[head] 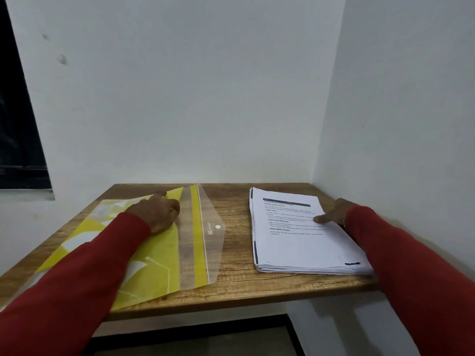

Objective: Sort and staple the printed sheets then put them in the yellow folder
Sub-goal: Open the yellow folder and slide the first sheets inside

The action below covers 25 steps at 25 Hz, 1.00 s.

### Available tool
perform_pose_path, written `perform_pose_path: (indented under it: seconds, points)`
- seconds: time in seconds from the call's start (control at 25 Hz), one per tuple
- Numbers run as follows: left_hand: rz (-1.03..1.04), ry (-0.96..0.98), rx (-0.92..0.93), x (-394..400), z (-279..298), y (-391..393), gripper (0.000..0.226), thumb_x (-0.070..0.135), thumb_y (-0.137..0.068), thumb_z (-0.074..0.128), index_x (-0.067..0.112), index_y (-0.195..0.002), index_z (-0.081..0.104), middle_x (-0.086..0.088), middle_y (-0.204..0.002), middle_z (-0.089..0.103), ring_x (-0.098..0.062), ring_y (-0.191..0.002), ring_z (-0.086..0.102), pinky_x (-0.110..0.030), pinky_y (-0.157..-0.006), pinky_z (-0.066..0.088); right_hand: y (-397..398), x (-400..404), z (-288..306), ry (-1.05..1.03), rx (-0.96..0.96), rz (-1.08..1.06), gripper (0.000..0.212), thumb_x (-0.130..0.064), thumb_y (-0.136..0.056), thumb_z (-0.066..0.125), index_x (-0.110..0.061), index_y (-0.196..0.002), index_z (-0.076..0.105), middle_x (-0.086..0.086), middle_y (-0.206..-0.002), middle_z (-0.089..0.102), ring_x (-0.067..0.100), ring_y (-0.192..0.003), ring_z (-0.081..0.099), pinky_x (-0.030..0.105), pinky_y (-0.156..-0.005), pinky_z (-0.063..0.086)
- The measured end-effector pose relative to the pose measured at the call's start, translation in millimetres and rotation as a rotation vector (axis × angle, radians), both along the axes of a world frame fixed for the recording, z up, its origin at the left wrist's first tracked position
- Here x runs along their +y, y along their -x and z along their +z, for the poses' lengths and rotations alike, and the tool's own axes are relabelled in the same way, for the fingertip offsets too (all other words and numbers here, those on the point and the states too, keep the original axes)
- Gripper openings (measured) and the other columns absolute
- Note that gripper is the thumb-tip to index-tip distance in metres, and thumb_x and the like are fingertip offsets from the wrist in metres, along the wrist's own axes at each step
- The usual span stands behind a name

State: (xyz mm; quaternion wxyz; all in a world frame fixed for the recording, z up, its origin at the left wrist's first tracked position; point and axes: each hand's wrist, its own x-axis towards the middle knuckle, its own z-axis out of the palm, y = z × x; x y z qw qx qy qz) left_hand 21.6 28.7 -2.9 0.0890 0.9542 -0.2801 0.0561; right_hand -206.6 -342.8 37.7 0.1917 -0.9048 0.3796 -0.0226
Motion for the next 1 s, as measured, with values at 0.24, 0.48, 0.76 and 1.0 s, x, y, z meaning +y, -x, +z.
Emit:
perform_pose_path:
  seconds: [0.24,0.48,0.76,1.0]
  points:
    - [-0.102,0.254,0.054,0.2,2.6,7.2,0.039,0.055,-0.086,0.061,0.031,-0.112,0.044,-0.008,-0.125,0.056,-0.026,-0.112,0.054,-0.041,-0.095,0.045,-2.7,-25.0,-8.7,-0.192,-0.213,-0.080,0.063,-0.025,-0.077,0.083,0.002,-0.128,0.057,0.015,-0.126,0.062,0.029,-0.105,0.061,0.026,-0.080,0.040]
    - [-0.139,0.405,0.089,0.4,5.7,9.9,0.054,0.056,-0.079,0.048,0.035,-0.127,0.053,-0.004,-0.128,0.060,-0.025,-0.118,0.056,-0.039,-0.097,0.043,-5.2,-23.5,0.3,-0.253,-0.489,0.010,0.028,-0.008,-0.082,0.077,-0.003,-0.103,0.059,0.016,-0.103,0.066,0.026,-0.085,0.060,0.034,-0.082,0.049]
    - [-0.055,0.229,0.040,0.9,-1.4,2.7,0.085,0.096,-0.056,0.043,0.044,-0.123,0.054,-0.004,-0.141,0.050,-0.029,-0.134,0.041,-0.054,-0.108,0.038,6.5,-19.1,32.2,-0.357,-0.698,0.043,0.039,-0.005,-0.087,0.071,0.000,-0.122,0.054,0.008,-0.086,0.063,0.020,-0.061,0.061,0.019,-0.043,0.050]
    - [0.095,-0.016,0.184,-2.7,-4.5,6.8,0.091,0.079,-0.075,0.058,0.041,-0.151,0.026,-0.013,-0.158,0.023,-0.041,-0.141,0.030,-0.053,-0.109,0.037,-0.5,-11.1,41.0,-0.493,-0.843,0.103,0.035,-0.007,-0.089,0.066,0.003,-0.122,0.058,0.017,-0.102,0.067,0.007,-0.048,0.066,0.018,-0.043,0.052]
